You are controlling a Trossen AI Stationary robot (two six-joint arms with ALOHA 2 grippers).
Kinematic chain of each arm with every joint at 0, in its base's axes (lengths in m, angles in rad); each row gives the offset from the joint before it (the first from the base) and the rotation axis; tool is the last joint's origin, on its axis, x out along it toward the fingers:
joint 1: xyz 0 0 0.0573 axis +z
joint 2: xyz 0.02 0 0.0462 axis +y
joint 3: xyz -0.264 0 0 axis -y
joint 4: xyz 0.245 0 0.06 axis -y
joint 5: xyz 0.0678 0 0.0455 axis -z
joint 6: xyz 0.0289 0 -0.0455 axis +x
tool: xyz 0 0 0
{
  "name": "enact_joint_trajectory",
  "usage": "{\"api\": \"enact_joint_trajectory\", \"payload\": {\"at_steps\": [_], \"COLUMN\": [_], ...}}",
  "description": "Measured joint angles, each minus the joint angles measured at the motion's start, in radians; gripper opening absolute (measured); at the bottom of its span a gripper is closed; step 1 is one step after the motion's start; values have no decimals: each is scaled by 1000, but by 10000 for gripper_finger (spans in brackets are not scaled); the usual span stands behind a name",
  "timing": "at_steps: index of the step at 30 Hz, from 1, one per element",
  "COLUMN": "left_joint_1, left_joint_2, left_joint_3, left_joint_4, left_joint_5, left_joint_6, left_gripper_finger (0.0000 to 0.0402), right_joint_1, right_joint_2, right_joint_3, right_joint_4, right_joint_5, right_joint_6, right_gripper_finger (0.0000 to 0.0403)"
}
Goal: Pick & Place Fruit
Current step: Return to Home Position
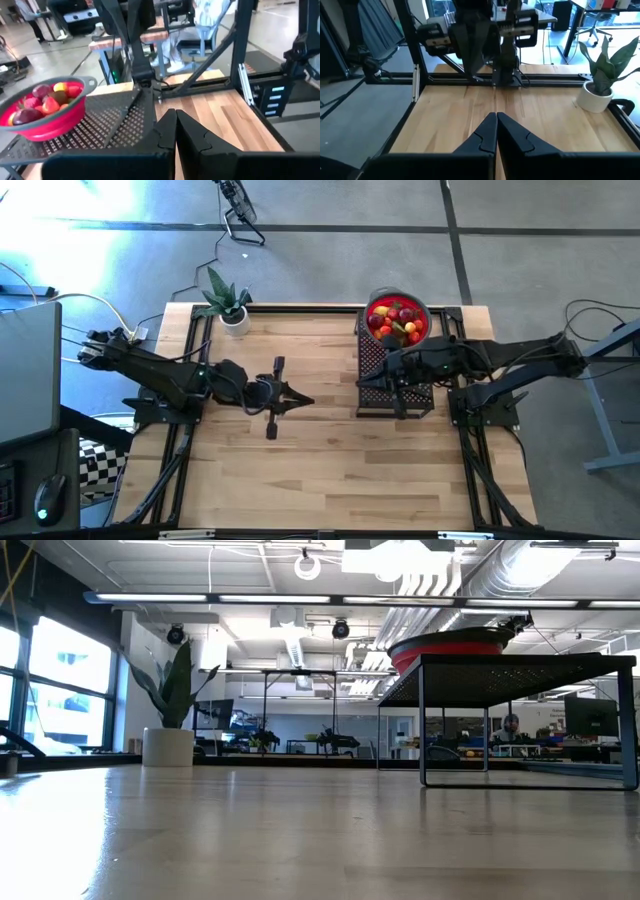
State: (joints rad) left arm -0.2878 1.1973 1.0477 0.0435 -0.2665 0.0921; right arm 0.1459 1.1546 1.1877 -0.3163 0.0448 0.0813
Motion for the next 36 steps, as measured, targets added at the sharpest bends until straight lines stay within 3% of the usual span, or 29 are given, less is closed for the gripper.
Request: {"api": "enact_joint_trajectory", "payload": {"at_steps": [6,15,29,36], "left_joint_1": [-5,-58,-60,-60], "left_joint_2": [-3,-71,-325,-329], "left_joint_3": [-37,-321,-373,-415], "left_joint_4": [1,298,12,75], "left_joint_5": [-4,-54,-83,-122], "left_joint_6": [-18,-12,-10,16], "left_gripper_finger": [0,0,0,0], "right_joint_1": [10,83,139,205], "right_joint_2": [7,-32,-154,-214], "right_joint_3": [-11,-190,-211,-292], "right_joint_4": [0,228,201,230], "right_joint_5": [-2,28,86,215], "right_joint_6": [1,-7,-34,-36], "right_gripper_finger": [3,3,3,3]}}
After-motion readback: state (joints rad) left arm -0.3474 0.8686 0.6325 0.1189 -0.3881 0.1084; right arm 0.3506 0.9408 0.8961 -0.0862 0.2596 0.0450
